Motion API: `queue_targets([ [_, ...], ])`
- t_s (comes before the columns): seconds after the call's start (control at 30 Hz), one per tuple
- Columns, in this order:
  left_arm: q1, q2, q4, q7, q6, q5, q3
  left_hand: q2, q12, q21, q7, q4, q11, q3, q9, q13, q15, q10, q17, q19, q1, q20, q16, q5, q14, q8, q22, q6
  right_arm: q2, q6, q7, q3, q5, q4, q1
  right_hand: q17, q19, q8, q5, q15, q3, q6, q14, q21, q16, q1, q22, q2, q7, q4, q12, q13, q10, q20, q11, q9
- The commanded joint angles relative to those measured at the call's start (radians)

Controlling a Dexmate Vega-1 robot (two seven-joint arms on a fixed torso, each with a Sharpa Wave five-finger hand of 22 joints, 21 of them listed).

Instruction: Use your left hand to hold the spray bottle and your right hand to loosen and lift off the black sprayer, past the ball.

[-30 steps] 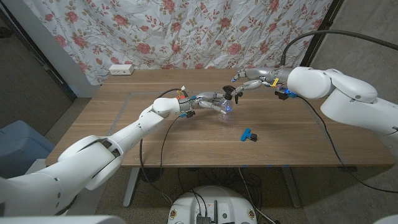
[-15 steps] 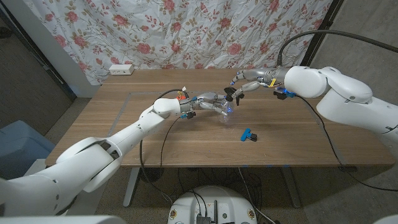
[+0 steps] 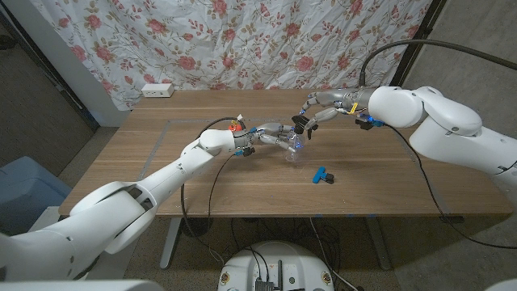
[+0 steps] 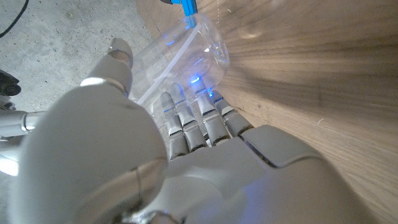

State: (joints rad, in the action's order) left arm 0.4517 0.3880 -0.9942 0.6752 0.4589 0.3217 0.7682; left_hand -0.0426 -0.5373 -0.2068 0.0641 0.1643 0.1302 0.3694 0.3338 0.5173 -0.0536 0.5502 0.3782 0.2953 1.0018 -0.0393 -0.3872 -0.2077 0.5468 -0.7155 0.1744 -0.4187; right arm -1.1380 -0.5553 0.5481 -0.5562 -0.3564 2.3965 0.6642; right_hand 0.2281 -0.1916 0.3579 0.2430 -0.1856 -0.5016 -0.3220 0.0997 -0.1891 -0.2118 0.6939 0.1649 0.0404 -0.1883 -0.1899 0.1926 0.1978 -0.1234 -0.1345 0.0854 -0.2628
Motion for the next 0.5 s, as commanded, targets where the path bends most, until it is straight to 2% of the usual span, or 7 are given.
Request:
queue_targets([
  [0.03,0.009,0.005,-0.012,-0.003,-0.005,0.002,0.001,0.111,-0.005,0.001,0.008,0.001,0.059,0.003,0.002,0.040,-0.148,0.067,0.005,0.007,0.017,-0.055,0.000,-0.003,0.010,-0.025,0.003,-0.029,0.004,-0.007,-0.006,0.014,0.001,0.005,0.019,0.000,-0.012,0.024,-0.010,0.009,-0.015,-0.038,-0.007,-0.003,-0.009,0.040,0.002,-0.005,-0.008,0.001,0.008,0.002,0.002,0.003,-0.013,-0.009],
  [0.23,0.015,0.010,-0.021,-0.005,-0.009,0.003,0.000,0.113,-0.004,0.001,0.007,0.000,0.060,0.004,0.001,0.042,-0.148,0.064,0.005,0.007,0.015,-0.055,0.002,-0.003,0.010,-0.026,0.003,-0.026,0.006,-0.007,-0.008,0.021,0.022,0.003,0.025,0.000,-0.019,0.036,-0.020,0.017,-0.021,-0.050,-0.012,-0.004,-0.010,0.069,0.002,-0.004,-0.021,0.002,0.009,0.001,0.006,0.007,-0.020,-0.015],
  [0.5,0.023,0.016,-0.032,-0.002,-0.017,0.009,-0.001,0.110,-0.006,0.001,0.006,0.005,0.053,0.003,-0.001,0.044,-0.143,0.074,0.007,0.008,0.020,-0.058,0.001,-0.002,0.015,-0.033,0.003,-0.037,0.014,-0.005,-0.020,0.024,0.047,-0.003,0.027,0.001,-0.021,0.055,-0.027,0.030,-0.042,-0.072,-0.013,-0.001,-0.012,0.132,0.002,-0.021,-0.030,0.002,0.009,0.001,0.011,0.023,-0.036,-0.024],
])
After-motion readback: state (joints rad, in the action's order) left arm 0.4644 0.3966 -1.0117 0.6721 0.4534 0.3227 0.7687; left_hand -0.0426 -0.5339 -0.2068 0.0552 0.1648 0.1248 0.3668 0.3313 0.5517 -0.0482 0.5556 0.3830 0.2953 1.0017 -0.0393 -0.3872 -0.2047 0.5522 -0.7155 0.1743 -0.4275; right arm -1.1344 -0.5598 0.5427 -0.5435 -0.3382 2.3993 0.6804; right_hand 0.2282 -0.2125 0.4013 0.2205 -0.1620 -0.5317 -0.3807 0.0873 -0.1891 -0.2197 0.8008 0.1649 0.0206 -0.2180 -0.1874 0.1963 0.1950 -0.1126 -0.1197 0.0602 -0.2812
